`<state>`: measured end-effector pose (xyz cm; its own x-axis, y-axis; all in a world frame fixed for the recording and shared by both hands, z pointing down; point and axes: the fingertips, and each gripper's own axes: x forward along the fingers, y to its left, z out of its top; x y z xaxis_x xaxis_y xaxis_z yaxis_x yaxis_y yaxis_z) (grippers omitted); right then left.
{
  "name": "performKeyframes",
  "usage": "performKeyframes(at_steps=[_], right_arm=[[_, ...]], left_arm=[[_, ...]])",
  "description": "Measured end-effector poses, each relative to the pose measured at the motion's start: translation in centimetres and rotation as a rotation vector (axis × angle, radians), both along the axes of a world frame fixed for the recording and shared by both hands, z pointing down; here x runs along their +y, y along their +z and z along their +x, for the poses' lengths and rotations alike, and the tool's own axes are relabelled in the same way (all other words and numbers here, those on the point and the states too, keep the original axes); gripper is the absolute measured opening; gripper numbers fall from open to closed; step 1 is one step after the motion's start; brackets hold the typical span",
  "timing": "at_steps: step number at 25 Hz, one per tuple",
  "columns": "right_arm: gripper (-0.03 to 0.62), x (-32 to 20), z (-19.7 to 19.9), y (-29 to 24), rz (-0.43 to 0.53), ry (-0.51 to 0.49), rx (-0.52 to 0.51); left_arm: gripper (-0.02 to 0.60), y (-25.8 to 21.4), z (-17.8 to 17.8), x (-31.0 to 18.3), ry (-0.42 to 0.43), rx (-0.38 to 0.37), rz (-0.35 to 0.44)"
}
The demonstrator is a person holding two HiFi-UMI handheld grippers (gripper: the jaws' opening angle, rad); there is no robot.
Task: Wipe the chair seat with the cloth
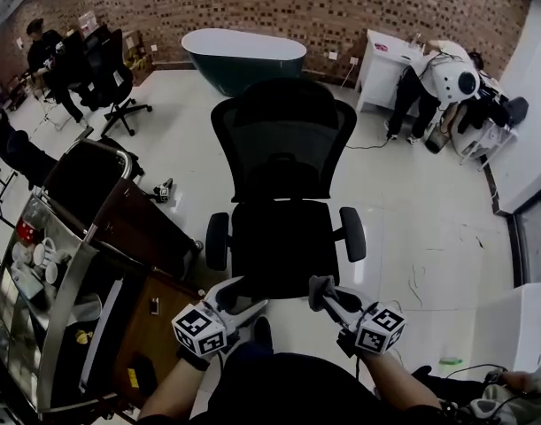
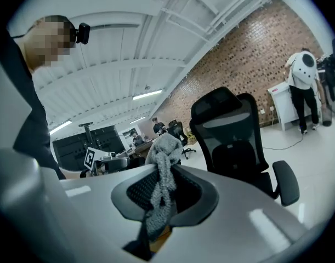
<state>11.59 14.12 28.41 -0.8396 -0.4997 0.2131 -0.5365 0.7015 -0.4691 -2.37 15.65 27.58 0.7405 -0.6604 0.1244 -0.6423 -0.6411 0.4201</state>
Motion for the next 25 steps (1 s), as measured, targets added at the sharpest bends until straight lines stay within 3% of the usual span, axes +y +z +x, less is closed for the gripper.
performKeyframes(at_steps=[6,12,18,25], right_arm=[[0.049,-6.2,-4.3,-0.6,-0.007,0.048,-0.001],[0.049,-10.4,-5.9,0.2,-0.012,0.057,0.017],[0.049,-13.7,-7.9,3.7,-0.058,-0.006,0.068],[0.049,-18.2,-10.7,11.5,-0.121,-0.114,0.127]], left_arm=[[0.324,-0.1,-3.9,-5.2,0.050,-0.003,-0.027],[0.322,0.8,-5.2,-8.8,0.065,0.002,-0.034],[0.324,3.3,-6.2,-12.0,0.039,-0.019,-0.073],[0.325,8.1,-7.5,-15.8,-0.047,-0.052,-0.145]])
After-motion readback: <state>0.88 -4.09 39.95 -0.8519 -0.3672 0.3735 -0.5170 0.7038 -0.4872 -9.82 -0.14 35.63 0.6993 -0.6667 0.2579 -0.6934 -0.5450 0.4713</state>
